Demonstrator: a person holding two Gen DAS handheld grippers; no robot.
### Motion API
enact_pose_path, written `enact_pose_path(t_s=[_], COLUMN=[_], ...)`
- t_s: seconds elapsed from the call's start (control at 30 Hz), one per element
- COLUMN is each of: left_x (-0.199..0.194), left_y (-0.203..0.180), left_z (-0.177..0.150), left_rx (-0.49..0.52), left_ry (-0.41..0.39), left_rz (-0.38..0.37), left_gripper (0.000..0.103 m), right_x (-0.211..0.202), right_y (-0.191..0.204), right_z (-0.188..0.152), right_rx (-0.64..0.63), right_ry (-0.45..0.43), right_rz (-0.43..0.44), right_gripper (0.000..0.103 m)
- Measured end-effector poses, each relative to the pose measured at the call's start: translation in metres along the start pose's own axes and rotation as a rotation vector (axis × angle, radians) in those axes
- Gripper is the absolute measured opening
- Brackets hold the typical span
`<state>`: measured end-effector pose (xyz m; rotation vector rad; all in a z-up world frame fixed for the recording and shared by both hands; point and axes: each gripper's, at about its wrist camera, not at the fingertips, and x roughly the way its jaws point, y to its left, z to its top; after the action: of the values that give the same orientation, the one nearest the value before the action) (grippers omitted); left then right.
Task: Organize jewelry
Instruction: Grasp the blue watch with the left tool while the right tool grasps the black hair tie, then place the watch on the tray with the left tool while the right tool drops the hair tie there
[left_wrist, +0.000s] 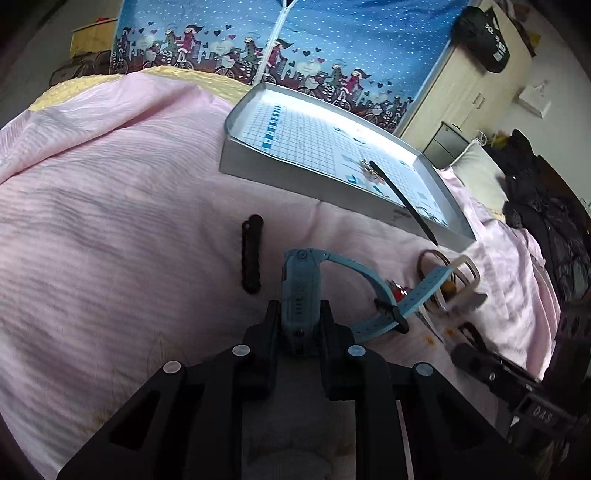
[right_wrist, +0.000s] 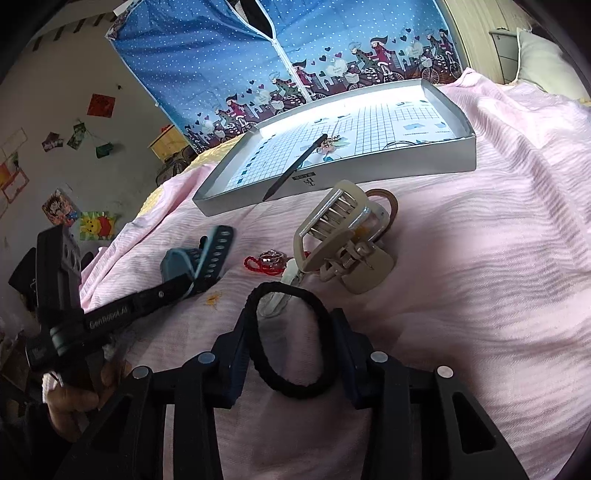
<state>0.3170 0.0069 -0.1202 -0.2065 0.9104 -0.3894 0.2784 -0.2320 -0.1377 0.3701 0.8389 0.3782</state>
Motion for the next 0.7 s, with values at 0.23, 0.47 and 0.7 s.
enact_pose_path(t_s=[0.23, 0.47, 0.7], left_x=[-0.008, -0.010, -0.024], left_y=[-0.008, -0.012, -0.021], left_z=[-0.010, -0.013, -0.026], left_rx=[0.029, 0.029, -0.007], left_ry=[-0.029, -0.035, -0.089], left_rz=[-0.022, -0.020, 0.044], left_gripper=[0.014, 0.014, 0.014], right_x=[-0.004, -0.003, -0.008], right_y=[0.007, 0.010, 0.001], right_z=[-0.002, -0.003, -0.001], right_rx=[-0.014, -0.024, 0.013], right_ry=[0.002, 0.011, -0.003], right_rz=[0.024, 0.043, 0.046], right_gripper=[0.034, 0.025, 0.007])
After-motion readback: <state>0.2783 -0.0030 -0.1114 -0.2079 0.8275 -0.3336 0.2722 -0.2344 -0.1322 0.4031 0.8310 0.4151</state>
